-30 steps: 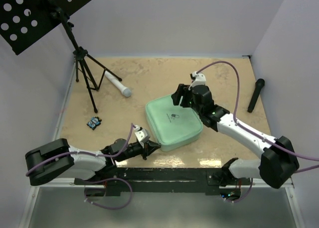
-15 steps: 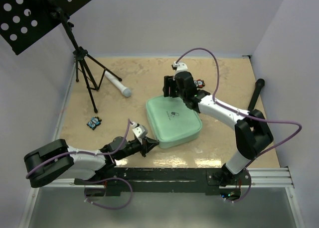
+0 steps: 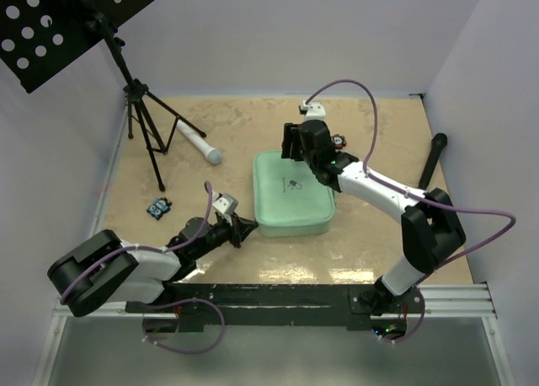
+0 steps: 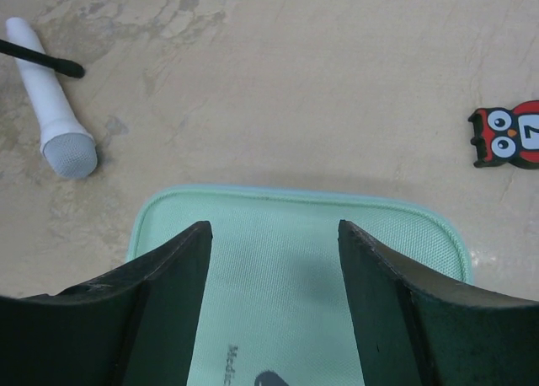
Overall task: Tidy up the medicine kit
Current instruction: Zip the medicine box at the center of the board.
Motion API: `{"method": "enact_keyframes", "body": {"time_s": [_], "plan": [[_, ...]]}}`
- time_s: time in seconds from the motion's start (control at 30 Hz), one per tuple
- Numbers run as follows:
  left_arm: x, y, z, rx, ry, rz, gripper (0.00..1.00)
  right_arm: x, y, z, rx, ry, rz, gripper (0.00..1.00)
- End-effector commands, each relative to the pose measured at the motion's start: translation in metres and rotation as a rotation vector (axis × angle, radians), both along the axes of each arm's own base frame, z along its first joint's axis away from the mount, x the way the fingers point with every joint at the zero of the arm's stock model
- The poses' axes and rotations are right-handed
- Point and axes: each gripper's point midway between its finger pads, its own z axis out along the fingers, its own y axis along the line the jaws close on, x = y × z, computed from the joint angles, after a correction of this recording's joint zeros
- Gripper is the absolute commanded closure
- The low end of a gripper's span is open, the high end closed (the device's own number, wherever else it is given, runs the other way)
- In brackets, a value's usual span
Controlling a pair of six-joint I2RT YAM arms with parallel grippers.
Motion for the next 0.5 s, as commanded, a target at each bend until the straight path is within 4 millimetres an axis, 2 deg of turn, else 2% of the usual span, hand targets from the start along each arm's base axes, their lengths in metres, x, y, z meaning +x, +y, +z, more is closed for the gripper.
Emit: {"method": "enact_keyframes", "body": {"time_s": [0.0, 0.13, 0.2, 0.23, 0.3, 0.37, 0.47], "plan": [[0.034, 0.013, 0.013, -0.021, -0.013, 0.078, 1.00, -0.011, -0.005, 0.048, 0.083, -0.109, 0.016, 0.34], [0.042, 0.010, 0.021, -0.009, -0.028, 0.074, 1.00, -0.035, 0.005, 0.040, 0.085, -0.057, 0.134, 0.35], [0.046, 0.012, 0.024, 0.003, -0.039, 0.085, 1.00, -0.051, 0.001, 0.031, 0.084, -0.044, 0.154, 0.35], [0.049, 0.014, 0.027, 0.003, -0.047, 0.094, 1.00, -0.059, -0.001, 0.033, 0.088, -0.061, 0.170, 0.34], [0.057, 0.014, 0.033, 0.003, -0.052, 0.102, 1.00, -0.076, -0.011, 0.026, 0.078, -0.063, 0.168, 0.32], [0.065, 0.013, 0.040, 0.007, -0.063, 0.094, 1.00, -0.088, -0.020, 0.028, 0.074, -0.079, 0.165, 0.29], [0.077, 0.013, 0.047, 0.008, -0.070, 0.087, 1.00, -0.095, -0.043, 0.026, 0.087, -0.074, 0.054, 0.26]]}}
